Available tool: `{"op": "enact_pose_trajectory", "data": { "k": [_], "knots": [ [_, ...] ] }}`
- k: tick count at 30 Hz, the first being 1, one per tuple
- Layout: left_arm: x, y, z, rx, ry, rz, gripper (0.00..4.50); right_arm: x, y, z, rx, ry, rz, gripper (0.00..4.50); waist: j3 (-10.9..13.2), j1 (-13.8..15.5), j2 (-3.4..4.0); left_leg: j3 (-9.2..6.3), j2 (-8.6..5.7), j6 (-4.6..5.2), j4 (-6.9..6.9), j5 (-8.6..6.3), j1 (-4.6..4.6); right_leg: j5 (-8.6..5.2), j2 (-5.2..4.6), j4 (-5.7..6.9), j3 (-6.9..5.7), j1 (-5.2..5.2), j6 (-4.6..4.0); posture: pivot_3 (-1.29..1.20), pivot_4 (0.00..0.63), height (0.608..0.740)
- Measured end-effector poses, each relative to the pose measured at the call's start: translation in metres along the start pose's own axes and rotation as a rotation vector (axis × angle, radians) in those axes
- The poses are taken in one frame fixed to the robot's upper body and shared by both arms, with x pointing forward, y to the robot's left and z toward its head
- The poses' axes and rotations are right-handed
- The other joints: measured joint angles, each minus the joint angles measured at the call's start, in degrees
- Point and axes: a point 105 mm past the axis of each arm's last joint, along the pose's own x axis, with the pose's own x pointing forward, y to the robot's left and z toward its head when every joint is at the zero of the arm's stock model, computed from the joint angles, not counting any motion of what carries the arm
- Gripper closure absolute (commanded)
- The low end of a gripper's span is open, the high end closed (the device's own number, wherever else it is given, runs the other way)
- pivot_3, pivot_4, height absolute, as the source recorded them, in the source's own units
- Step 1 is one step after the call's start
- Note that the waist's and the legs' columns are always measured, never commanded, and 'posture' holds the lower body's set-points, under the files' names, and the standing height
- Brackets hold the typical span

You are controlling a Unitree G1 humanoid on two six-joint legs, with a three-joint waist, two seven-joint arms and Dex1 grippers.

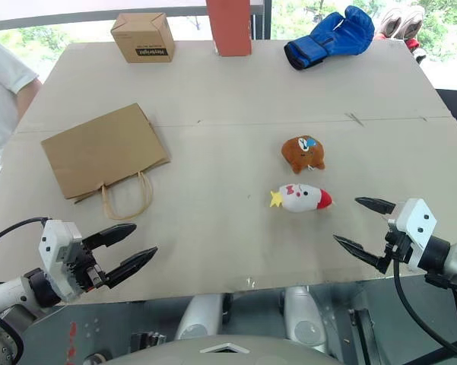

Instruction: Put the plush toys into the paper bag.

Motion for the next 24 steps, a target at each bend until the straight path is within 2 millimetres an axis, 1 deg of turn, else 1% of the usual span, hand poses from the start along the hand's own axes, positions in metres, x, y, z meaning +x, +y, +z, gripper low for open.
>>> {"op": "enact_pose_trajectory", "data": {
  "k": [2, 3, 4, 5, 7, 8, 10, 12, 14, 18, 19, 21, 22, 24],
  "knots": [
    [0.0, 0.0, 0.0, 0.001, 0.0, 0.0, 0.06, 0.0, 0.0, 0.0, 0.0, -0.001, -0.001, 0.02, -0.01, 0.02, -0.01, 0.01, -0.01, 0.21, 0.0, 0.04, 0.01, 0.01, 0.01, 0.0, -0.03, 0.0, -0.01, 0.0, 0.15, 0.74],
    [0.001, 0.003, 0.003, 0.012, -0.014, 0.01, 0.06, 0.003, -0.001, 0.003, -0.002, -0.022, -0.012, 0.02, -0.01, 0.04, -0.02, 0.0, 0.0, 0.31, -0.02, 0.06, 0.03, 0.01, 0.05, 0.0, -0.05, 0.0, -0.01, 0.0, 0.15, 0.74],
    [0.005, 0.015, 0.007, 0.026, -0.047, 0.056, 0.06, 0.016, 0.0, 0.016, -0.014, -0.104, -0.017, 0.02, 0.0, -0.01, 0.01, -0.05, 0.06, 0.31, -0.02, 0.06, 0.04, 0.01, 0.15, 0.06, -0.09, -0.03, 0.01, 0.0, 0.15, 0.74],
    [0.006, 0.022, 0.012, 0.043, -0.064, 0.081, 0.06, 0.024, 0.005, 0.026, -0.025, -0.151, 0.006, 0.02, 0.0, 0.0, 0.03, -0.15, 0.07, 0.31, -0.02, 0.07, 0.02, -0.02, 0.23, 0.12, -0.1, -0.09, 0.06, 0.0, 0.15, 0.74],
    [0.007, 0.031, 0.017, 0.081, -0.086, 0.119, 0.06, 0.036, 0.017, 0.041, -0.057, -0.211, 0.057, 0.02, -0.03, -0.04, 0.0, -0.2, 0.06, 0.31, -0.02, 0.07, 0.03, -0.06, 0.27, 0.13, -0.09, -0.08, 0.12, 0.0, 0.15, 0.74],
    [0.004, 0.036, 0.016, 0.085, -0.085, 0.139, 0.06, 0.04, 0.02, 0.045, -0.065, -0.227, 0.07, 0.02, -0.05, -0.07, -0.04, -0.18, 0.06, 0.31, -0.02, 0.06, 0.02, 0.0, 0.27, 0.1, -0.08, -0.08, 0.02, 0.0, 0.15, 0.74],
    [-0.003, 0.046, 0.013, 0.097, -0.078, 0.186, 0.06, 0.046, 0.026, 0.049, -0.065, -0.244, 0.095, 0.02, -0.08, -0.02, -0.14, -0.18, 0.06, 0.33, -0.03, 0.04, -0.02, 0.01, 0.26, 0.06, -0.09, -0.08, 0.0, 0.0, 0.15, 0.74],
    [-0.015, 0.057, 0.01, 0.152, -0.04, 0.223, 0.06, 0.053, 0.033, 0.054, -0.06, -0.264, 0.136, 0.02, -0.11, -0.08, -0.2, -0.18, 0.06, 0.34, -0.03, 0.04, 0.0, 0.02, 0.26, 0.06, -0.09, -0.09, -0.01, 0.0, 0.15, 0.74],
    [-0.035, 0.071, 0.009, 0.291, 0.024, 0.252, 0.06, 0.059, 0.043, 0.063, -0.071, -0.298, 0.192, 0.02, -0.11, -0.06, -0.2, -0.18, 0.08, 0.33, -0.03, 0.04, 0.03, 0.02, 0.25, 0.07, -0.09, -0.09, -0.02, 0.0, 0.15, 0.74],
    [-0.058, 0.09, 0.006, 0.517, 0.142, 0.261, 0.06, 0.063, 0.045, 0.066, -0.068, -0.321, 0.2, 0.02, -0.15, 0.22, -0.26, 0.13, 0.07, 0.1, -0.04, -0.09, -0.01, 0.02, -0.04, 0.05, -0.13, -0.09, -0.03, 0.0, 0.15, 0.74],
    [-0.059, 0.092, 0.006, 0.55, 0.149, 0.26, 0.06, 0.064, 0.046, 0.064, -0.067, -0.317, 0.201, 0.02, -0.17, 0.25, -0.27, 0.32, 0.07, 0.11, -0.04, -0.09, -0.01, 0.02, -0.19, 0.03, -0.13, -0.09, -0.03, 0.0, 0.15, 0.74],
    [-0.053, 0.095, 0.006, 0.629, 0.151, 0.238, 0.06, 0.066, 0.047, 0.061, -0.052, -0.322, 0.201, 0.02, -0.23, 0.27, -0.38, 0.55, 0.07, 0.14, -0.04, -0.11, -0.05, 0.03, -0.35, -0.01, -0.13, -0.09, -0.04, 0.0, 0.15, 0.74],
    [-0.051, 0.095, 0.006, 0.64, 0.15, 0.231, 0.06, 0.067, 0.047, 0.061, -0.051, -0.326, 0.2, 0.02, -0.25, 0.23, -0.41, 0.61, 0.07, 0.16, -0.04, -0.12, -0.05, 0.03, -0.39, -0.02, -0.13, -0.08, -0.04, 0.0, 0.15, 0.74],
    [-0.042, 0.095, 0.006, 0.695, 0.151, 0.203, 0.06, 0.066, 0.046, 0.061, -0.045, -0.333, 0.195, 0.02, -0.33, 0.14, -0.54, 0.64, 0.08, 0.21, -0.04, -0.11, -0.04, 0.04, -0.38, -0.02, -0.15, -0.09, -0.03, 0.0, 0.15, 0.74]
  ]
}}
